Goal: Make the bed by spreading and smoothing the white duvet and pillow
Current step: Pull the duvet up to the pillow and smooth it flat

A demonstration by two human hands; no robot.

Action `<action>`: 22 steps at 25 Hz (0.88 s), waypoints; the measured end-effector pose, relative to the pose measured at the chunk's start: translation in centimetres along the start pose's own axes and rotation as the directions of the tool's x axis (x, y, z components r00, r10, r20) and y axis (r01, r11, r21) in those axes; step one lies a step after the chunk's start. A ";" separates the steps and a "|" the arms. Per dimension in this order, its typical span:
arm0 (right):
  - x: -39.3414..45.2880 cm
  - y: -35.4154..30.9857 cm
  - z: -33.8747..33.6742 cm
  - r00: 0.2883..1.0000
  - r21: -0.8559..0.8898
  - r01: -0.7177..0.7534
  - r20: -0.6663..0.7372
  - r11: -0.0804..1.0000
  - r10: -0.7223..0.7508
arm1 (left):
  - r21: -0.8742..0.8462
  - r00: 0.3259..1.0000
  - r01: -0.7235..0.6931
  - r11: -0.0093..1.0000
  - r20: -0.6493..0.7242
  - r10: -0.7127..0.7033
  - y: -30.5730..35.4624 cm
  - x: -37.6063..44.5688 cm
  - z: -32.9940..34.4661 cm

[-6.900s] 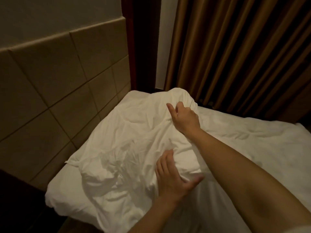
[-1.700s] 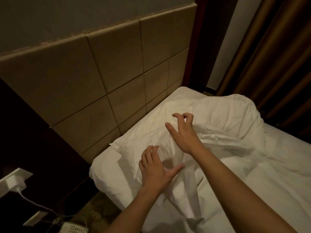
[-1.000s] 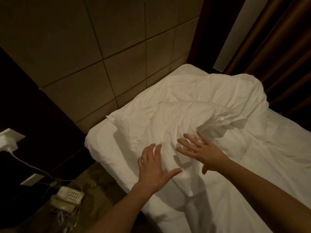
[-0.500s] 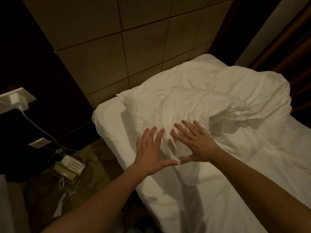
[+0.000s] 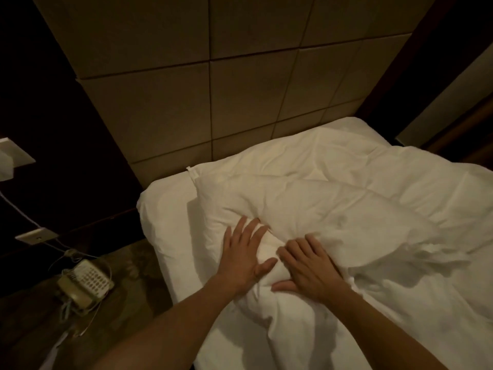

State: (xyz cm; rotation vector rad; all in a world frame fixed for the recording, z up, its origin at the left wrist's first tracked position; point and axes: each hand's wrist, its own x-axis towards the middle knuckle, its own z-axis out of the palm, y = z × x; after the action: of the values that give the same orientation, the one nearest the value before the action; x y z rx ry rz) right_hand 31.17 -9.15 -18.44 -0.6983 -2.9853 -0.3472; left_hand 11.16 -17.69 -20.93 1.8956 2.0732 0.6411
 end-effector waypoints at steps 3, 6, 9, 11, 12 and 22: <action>2.1 1.4 2.8 0.993 0.074 -0.074 -0.091 0.995 0.081 | -0.003 0.982 -0.032 0.999 -0.185 0.031 -0.6 2.8 4.0; 4.1 1.3 4.0 0.979 0.169 -0.151 -0.113 0.974 0.171 | -0.022 0.992 -0.023 0.999 -0.127 0.021 -1.1 5.9 3.4; 6.0 1.1 1.4 0.936 0.277 -0.212 -0.217 0.937 0.276 | -0.056 0.993 0.050 0.997 0.108 -0.044 -0.9 8.5 -1.4; 8.8 2.6 -2.2 0.897 0.341 -0.210 -0.306 0.916 0.320 | -0.132 0.996 -0.077 0.988 0.039 0.083 -0.8 11.5 -6.1; 10.8 4.0 -4.6 0.870 0.357 -0.211 -0.356 0.910 0.342 | -0.141 0.989 -0.149 0.979 0.001 0.150 -0.6 14.0 -9.1; 29.9 23.6 -18.2 0.625 0.413 -0.561 -0.356 0.717 0.694 | 0.400 0.954 -0.296 0.867 0.072 0.292 5.5 46.5 -28.7</action>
State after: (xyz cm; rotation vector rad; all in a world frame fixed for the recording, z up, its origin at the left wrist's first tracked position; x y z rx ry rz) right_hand 14.91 20.10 7.22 -1.3292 -2.0598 -0.0517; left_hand -2.96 24.33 11.48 2.4735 2.0493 0.2633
